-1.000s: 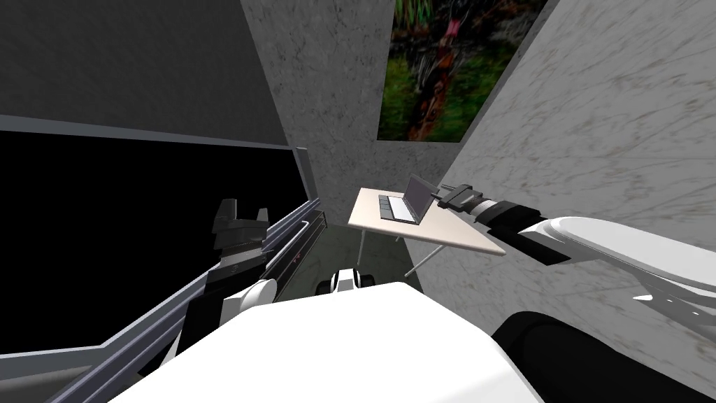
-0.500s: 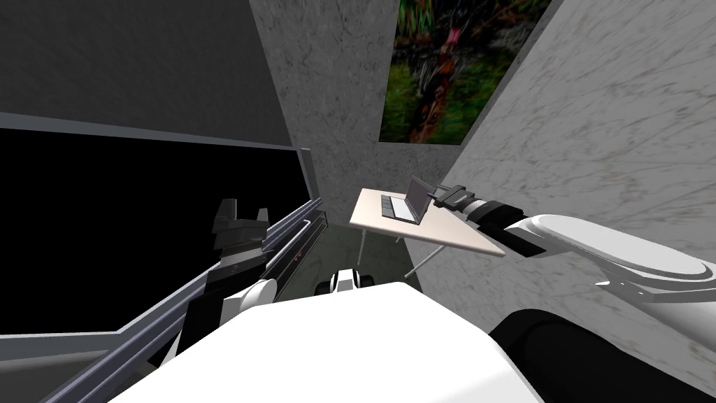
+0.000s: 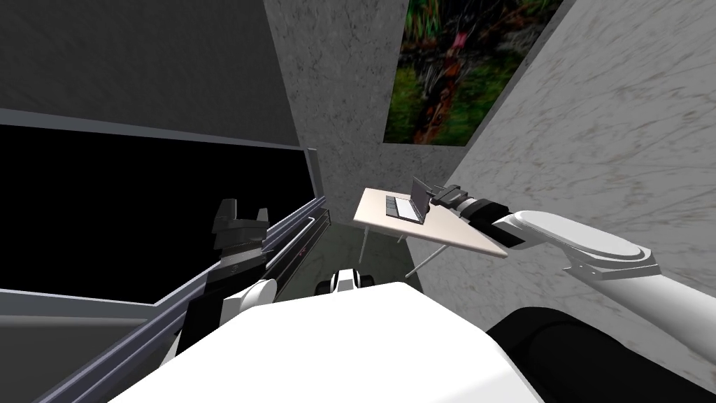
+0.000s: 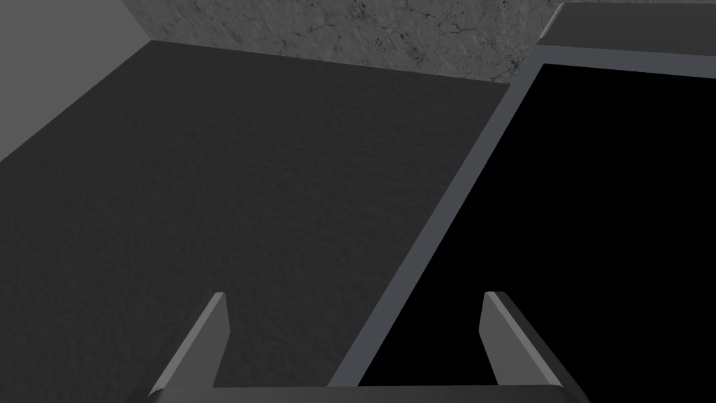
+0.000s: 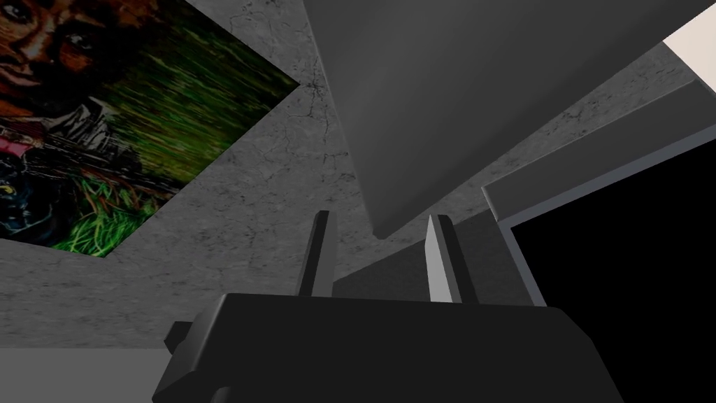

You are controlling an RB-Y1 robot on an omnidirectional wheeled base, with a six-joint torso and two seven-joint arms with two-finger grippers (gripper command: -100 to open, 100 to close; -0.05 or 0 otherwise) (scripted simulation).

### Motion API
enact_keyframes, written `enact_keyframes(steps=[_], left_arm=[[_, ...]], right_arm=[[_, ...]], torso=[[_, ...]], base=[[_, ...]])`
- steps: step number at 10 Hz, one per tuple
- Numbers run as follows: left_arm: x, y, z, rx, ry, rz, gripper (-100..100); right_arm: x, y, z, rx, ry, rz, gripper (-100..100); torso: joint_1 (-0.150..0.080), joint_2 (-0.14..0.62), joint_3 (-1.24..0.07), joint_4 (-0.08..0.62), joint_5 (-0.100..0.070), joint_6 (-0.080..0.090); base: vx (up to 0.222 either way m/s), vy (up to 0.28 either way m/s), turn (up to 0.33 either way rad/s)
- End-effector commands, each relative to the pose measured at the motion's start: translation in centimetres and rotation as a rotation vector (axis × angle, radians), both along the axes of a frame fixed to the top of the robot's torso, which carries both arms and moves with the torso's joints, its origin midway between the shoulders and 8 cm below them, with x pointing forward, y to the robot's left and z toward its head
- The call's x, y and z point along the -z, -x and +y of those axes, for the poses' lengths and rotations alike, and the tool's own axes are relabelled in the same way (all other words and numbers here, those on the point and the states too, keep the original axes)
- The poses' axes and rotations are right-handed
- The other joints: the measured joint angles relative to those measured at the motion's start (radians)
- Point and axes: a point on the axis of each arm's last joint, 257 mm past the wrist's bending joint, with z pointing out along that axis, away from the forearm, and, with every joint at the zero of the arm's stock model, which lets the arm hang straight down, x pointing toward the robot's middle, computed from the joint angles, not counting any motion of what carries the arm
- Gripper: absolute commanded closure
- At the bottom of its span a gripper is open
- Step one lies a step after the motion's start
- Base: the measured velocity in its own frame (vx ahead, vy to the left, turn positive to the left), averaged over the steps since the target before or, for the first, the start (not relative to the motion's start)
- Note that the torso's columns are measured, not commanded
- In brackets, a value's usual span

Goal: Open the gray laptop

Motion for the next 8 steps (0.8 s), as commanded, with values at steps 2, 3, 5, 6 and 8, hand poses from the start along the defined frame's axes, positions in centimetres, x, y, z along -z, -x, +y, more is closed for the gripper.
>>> enact_keyframes(steps=[2,3,5,6,8], left_arm=[[0.0,0.0,0.0,0.000,0.000,0.000,0],[0.0,0.0,0.0,0.000,0.000,0.000,0],[0.0,0.0,0.0,0.000,0.000,0.000,0],[0.0,0.0,0.0,0.000,0.000,0.000,0],[0.0,0.0,0.0,0.000,0.000,0.000,0]], right_arm=[[4.2,0.1,0.3,-0.006,-0.038,0.078,100],[4.2,0.1,0.3,-0.006,-0.038,0.078,100],[1.8,-0.7,1.0,-0.026,0.085,0.063,100],[1.7,-1.0,1.2,-0.033,0.136,0.076,100],[1.5,-1.5,1.8,-0.053,0.238,0.100,100]], torso=[[-0.006,-0.001,0.000,-0.004,-0.006,0.001],[-0.007,-0.002,0.000,-0.005,-0.008,0.002],[-0.005,-0.004,-0.002,-0.004,-0.005,0.003],[-0.002,-0.005,-0.003,-0.003,-0.002,0.002],[0.001,-0.003,-0.002,-0.001,0.001,0.000]], base=[[0.003,-0.004,0.001],[-0.005,0.007,0.001],[0.059,0.073,-0.159],[0.090,0.110,-0.214],[0.099,0.135,-0.218]])
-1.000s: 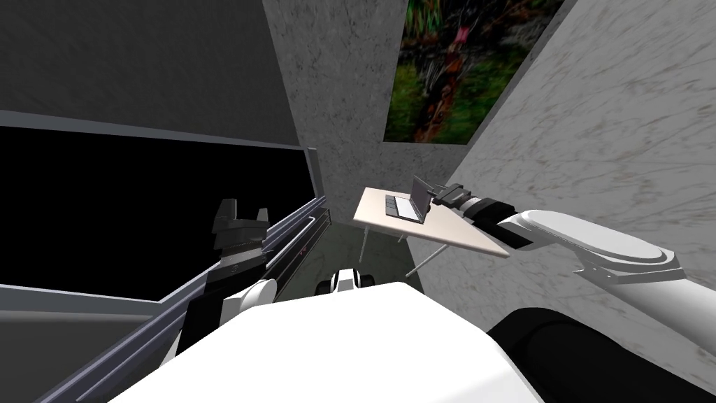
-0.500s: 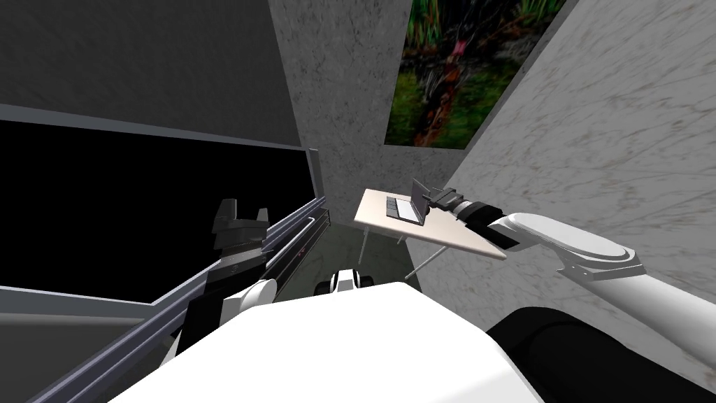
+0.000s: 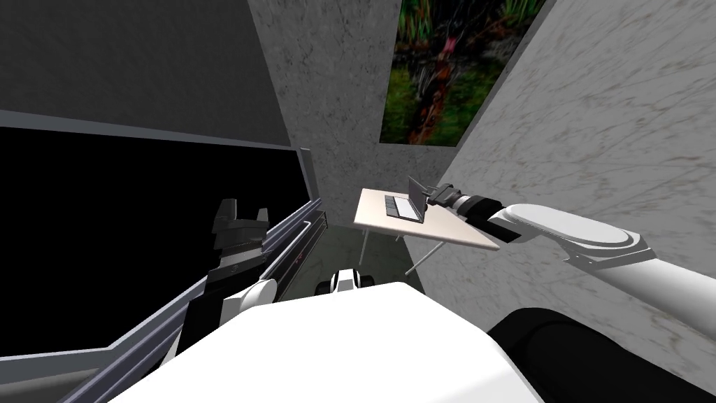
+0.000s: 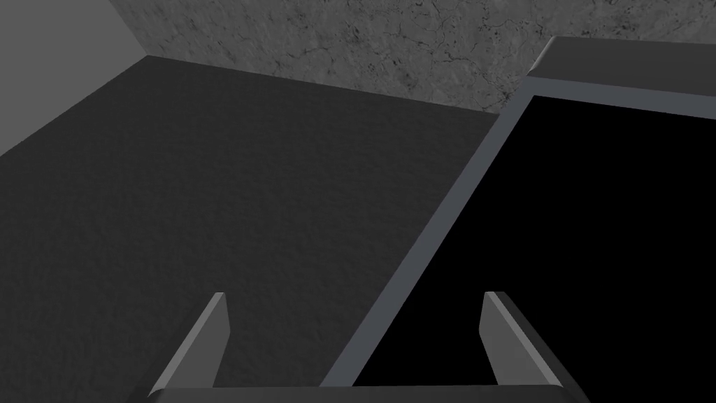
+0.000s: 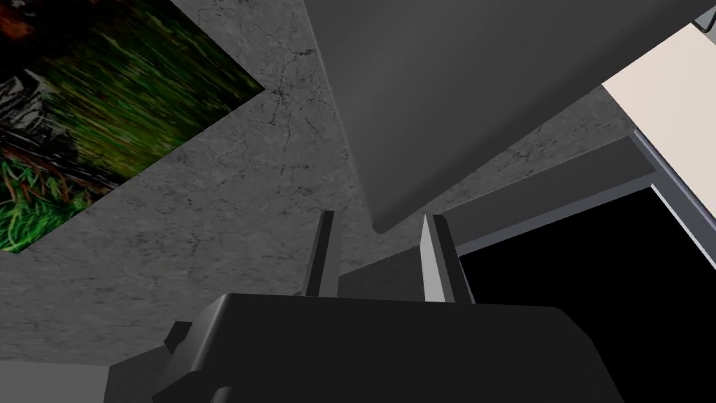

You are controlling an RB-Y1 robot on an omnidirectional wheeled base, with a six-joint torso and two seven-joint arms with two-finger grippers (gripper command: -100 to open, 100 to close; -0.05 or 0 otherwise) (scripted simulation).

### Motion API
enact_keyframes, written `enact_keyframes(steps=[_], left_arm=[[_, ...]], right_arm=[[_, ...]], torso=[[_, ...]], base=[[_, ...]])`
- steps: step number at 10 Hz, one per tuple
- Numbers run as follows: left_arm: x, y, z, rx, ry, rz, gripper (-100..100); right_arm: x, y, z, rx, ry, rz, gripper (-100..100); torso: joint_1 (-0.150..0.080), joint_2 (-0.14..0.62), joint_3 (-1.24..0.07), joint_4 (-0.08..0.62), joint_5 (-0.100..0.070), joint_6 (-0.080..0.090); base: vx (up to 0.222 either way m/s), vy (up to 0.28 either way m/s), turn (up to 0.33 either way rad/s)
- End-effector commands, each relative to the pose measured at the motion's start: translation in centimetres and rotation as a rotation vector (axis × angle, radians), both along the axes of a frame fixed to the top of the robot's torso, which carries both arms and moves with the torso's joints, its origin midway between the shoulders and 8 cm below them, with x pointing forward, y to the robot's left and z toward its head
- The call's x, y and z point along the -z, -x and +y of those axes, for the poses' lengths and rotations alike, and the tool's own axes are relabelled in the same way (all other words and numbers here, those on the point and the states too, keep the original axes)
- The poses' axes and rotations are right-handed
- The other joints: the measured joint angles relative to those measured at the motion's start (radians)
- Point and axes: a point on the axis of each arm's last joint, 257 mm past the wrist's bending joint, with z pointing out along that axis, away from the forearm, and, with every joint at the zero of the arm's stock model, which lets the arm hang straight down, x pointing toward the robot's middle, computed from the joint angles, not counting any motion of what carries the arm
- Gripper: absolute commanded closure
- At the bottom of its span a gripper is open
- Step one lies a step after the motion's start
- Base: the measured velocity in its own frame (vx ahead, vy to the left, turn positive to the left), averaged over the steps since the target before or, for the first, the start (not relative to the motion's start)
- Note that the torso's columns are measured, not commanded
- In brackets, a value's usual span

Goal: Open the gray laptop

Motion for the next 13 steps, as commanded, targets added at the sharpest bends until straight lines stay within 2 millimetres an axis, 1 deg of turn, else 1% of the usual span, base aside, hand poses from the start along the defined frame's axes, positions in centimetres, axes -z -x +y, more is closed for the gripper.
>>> enact_keyframes(steps=[1,5,6,7,9,11,13], left_arm=[[0.0,0.0,0.0,0.000,0.000,0.000,0],[0.0,0.0,0.0,0.000,0.000,0.000,0],[0.0,0.0,0.0,0.000,0.000,0.000,0],[0.0,0.0,0.0,0.000,0.000,0.000,0],[0.0,0.0,0.0,0.000,0.000,0.000,0],[0.0,0.0,0.0,0.000,0.000,0.000,0],[0.0,0.0,0.0,0.000,0.000,0.000,0]], right_arm=[[0.7,-0.7,0.5,-0.021,0.129,0.047,100],[0.8,-2.1,2.4,-0.083,0.316,0.089,100],[0.5,-1.9,2.2,-0.072,0.288,0.075,100],[1.5,-2.1,2.6,-0.085,0.380,0.087,100],[2.5,-2.2,3.0,-0.099,0.465,0.097,100],[3.5,-2.3,3.4,-0.117,0.548,0.104,100],[4.5,-2.4,3.9,-0.138,0.630,0.109,100]], torso=[[0.001,0.001,0.000,0.001,0.001,-0.002],[0.008,0.004,0.002,0.004,0.006,-0.003],[0.009,0.005,0.002,0.005,0.007,-0.004],[0.007,0.007,0.003,0.006,0.008,-0.005],[0.011,0.007,0.004,0.006,0.007,-0.002],[0.010,0.007,0.003,0.005,0.007,-0.004],[0.010,0.009,0.005,0.007,0.008,-0.002]], base=[[0.080,0.113,-0.185],[0.072,0.122,-0.204],[0.028,0.063,-0.046],[0.021,0.067,-0.098],[0.058,0.124,-0.109],[0.028,0.101,-0.072],[0.026,0.096,-0.093]])
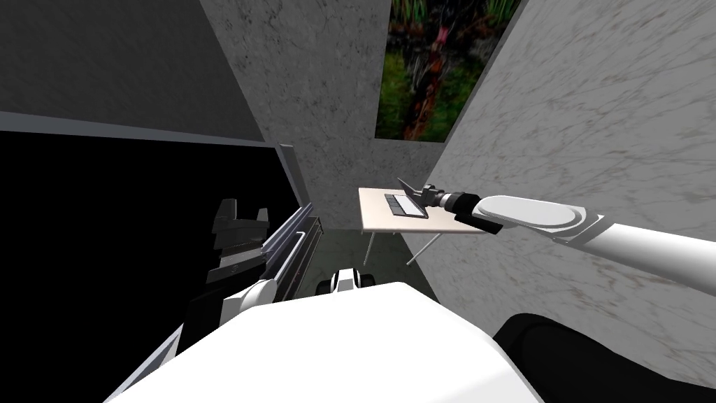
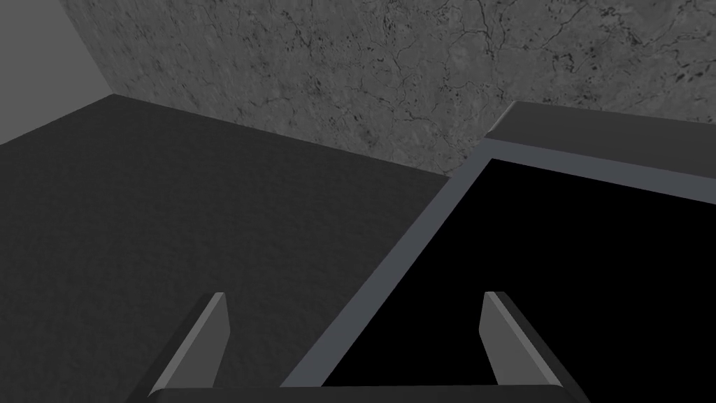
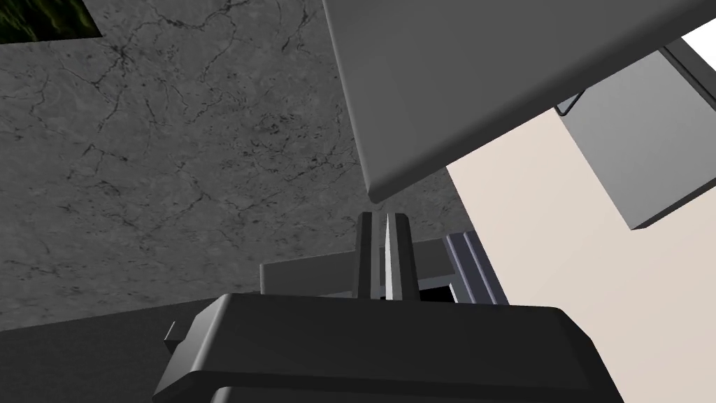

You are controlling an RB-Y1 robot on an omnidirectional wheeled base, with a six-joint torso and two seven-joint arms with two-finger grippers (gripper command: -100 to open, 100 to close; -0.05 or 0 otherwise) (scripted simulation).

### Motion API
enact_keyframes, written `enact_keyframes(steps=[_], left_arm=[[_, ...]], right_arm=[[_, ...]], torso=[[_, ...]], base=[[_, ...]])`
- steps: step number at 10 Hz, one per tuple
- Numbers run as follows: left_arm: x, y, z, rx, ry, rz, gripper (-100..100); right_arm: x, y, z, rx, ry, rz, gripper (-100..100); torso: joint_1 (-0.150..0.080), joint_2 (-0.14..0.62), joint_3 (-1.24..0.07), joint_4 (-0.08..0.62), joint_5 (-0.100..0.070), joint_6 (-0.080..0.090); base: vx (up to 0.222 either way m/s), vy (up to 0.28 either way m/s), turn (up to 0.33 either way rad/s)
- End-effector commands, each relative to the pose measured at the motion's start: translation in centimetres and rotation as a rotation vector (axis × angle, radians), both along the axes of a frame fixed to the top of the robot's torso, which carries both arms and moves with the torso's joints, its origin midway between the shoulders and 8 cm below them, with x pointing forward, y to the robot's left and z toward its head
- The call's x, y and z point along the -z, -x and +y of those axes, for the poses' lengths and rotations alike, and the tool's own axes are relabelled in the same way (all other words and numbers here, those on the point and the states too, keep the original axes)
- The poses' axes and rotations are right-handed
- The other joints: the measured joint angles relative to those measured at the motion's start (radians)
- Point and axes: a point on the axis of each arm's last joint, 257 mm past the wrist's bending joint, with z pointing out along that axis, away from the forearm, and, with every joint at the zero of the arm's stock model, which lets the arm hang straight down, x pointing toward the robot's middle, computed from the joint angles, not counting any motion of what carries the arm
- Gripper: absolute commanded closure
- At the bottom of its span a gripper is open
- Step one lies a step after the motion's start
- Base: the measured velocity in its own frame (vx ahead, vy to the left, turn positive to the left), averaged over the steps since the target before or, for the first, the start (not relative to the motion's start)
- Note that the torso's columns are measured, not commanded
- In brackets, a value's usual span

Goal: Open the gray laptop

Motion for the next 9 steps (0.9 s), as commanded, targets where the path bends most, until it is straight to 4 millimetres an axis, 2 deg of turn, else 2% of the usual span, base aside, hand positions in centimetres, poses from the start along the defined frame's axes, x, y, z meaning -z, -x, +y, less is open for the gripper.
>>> enact_keyframes(steps=[1,2,3,4,6,7,8,9], left_arm=[[0.0,0.0,0.0,0.000,0.000,0.000,0],[0.0,0.0,0.0,0.000,0.000,0.000,0],[0.0,0.0,0.0,0.000,0.000,0.000,0],[0.0,0.0,0.0,0.000,0.000,0.000,0],[0.0,0.0,0.0,0.000,0.000,0.000,0],[0.0,0.0,0.0,0.000,0.000,0.000,0],[0.0,0.0,0.0,0.000,0.000,0.000,0],[0.0,0.0,0.0,0.000,0.000,0.000,0]], right_arm=[[1.6,0.0,0.6,-0.031,0.107,0.013,100],[2.1,0.0,0.9,-0.045,0.146,0.016,100],[1.7,0.1,0.9,-0.037,0.120,0.016,100],[1.7,0.4,-1.4,0.018,0.102,0.006,-100],[1.9,1.0,-4.6,0.095,0.070,-0.004,-100],[2.1,0.8,-3.5,0.069,0.080,0.001,-100],[2.1,0.8,-3.7,0.075,0.078,0.000,-100],[1.1,0.2,-3.3,0.057,0.080,0.000,-100]], torso=[[0.000,0.000,0.000,0.001,0.001,0.001],[0.002,0.000,0.000,0.001,0.001,-0.001],[0.003,0.000,-0.001,0.001,0.002,-0.002],[0.002,0.001,0.000,0.001,0.002,-0.002],[0.003,-0.001,-0.001,0.000,0.002,-0.002],[0.004,-0.001,-0.001,0.000,0.002,-0.002],[0.003,0.000,-0.001,0.001,0.003,-0.002],[0.002,0.000,0.000,0.001,0.002,-0.002]], base=[[0.045,0.090,-0.094],[0.042,0.087,-0.077],[0.019,0.039,-0.016],[0.029,0.045,0.051],[0.033,0.062,0.033],[0.014,0.026,-0.001],[0.002,0.005,-0.001],[0.008,0.015,-0.119]])
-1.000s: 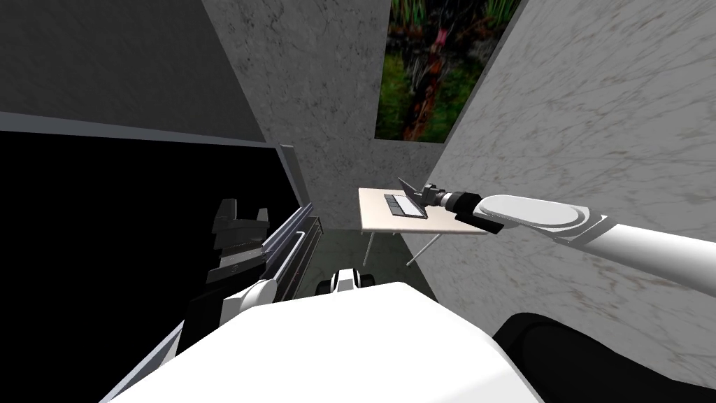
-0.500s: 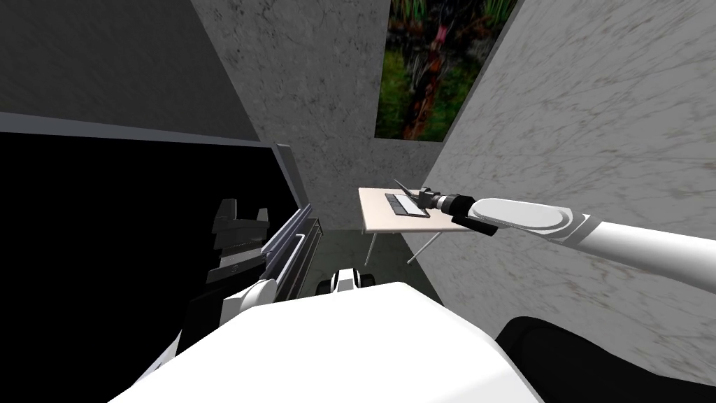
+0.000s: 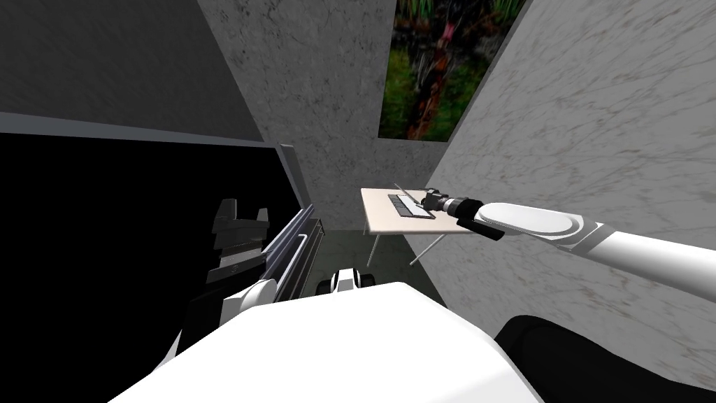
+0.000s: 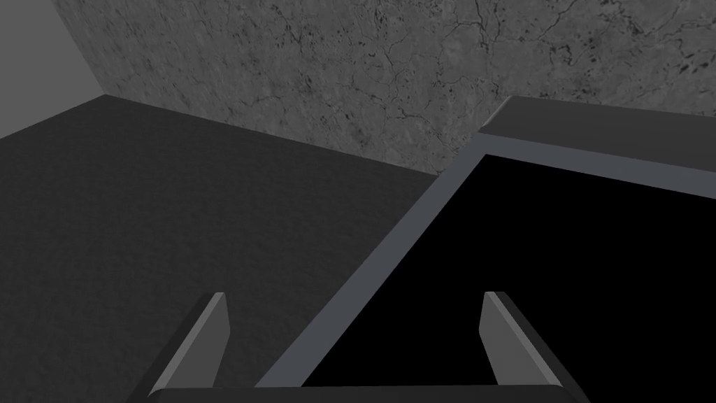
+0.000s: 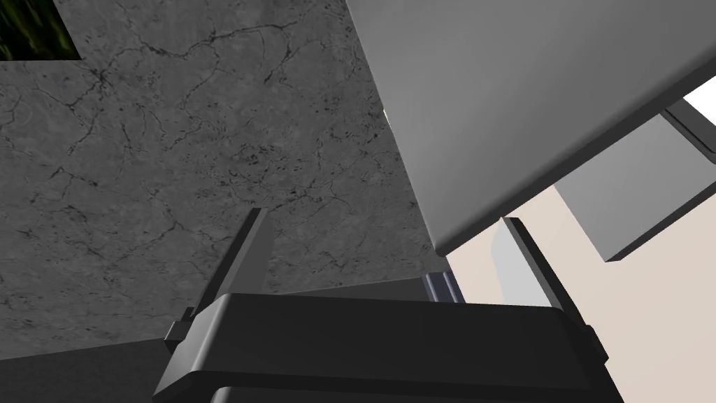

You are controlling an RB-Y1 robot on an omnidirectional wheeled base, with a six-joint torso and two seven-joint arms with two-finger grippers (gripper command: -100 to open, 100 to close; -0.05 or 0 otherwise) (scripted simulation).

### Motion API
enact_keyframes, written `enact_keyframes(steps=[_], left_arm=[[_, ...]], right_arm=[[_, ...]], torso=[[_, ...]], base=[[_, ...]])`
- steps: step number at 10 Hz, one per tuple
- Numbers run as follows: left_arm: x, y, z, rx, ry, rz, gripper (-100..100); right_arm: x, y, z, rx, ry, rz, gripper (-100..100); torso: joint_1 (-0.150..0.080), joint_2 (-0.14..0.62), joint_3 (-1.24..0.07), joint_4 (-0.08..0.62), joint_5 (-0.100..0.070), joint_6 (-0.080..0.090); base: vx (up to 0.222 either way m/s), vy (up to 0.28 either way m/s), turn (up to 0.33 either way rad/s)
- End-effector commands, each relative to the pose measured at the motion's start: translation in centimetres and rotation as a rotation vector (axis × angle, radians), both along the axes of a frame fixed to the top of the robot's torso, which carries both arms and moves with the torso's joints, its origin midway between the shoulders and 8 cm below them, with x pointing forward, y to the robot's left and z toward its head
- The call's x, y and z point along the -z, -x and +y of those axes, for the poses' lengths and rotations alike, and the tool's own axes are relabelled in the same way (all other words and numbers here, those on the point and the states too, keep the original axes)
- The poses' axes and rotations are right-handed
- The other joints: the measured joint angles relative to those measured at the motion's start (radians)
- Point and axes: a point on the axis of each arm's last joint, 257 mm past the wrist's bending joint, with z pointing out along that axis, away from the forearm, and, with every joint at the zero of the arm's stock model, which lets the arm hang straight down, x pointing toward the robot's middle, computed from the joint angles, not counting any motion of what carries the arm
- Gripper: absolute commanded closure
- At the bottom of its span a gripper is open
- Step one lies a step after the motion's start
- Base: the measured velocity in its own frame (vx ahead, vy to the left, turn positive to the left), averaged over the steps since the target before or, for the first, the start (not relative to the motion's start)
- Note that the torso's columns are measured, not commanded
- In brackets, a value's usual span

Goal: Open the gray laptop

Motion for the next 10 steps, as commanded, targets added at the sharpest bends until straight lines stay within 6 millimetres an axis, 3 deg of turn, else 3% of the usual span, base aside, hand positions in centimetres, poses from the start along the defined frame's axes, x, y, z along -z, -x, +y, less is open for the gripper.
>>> enact_keyframes(steps=[1,8,9,10], left_arm=[[0.0,0.0,0.0,0.000,0.000,0.000,0],[0.0,0.0,0.0,0.000,0.000,0.000,0],[0.0,0.0,0.0,0.000,0.000,0.000,0],[0.0,0.0,0.0,0.000,0.000,0.000,0]], right_arm=[[-1.1,-0.7,0.4,-0.017,0.001,0.000,-100],[-5.6,-3.0,2.4,-0.086,0.002,0.000,-100],[-5.2,-2.8,2.2,-0.078,0.002,-0.002,-100],[-5.2,-2.9,2.2,-0.080,0.002,0.000,0]], torso=[[0.001,0.000,0.000,0.000,0.000,0.000],[0.002,-0.001,-0.001,0.000,0.000,0.000],[0.002,-0.001,-0.001,0.000,0.000,0.000],[0.001,-0.001,0.000,0.000,0.000,0.000]], base=[[0.012,0.018,-0.069],[0.010,0.019,-0.097],[0.007,0.014,-0.022],[0.000,0.000,0.000]])
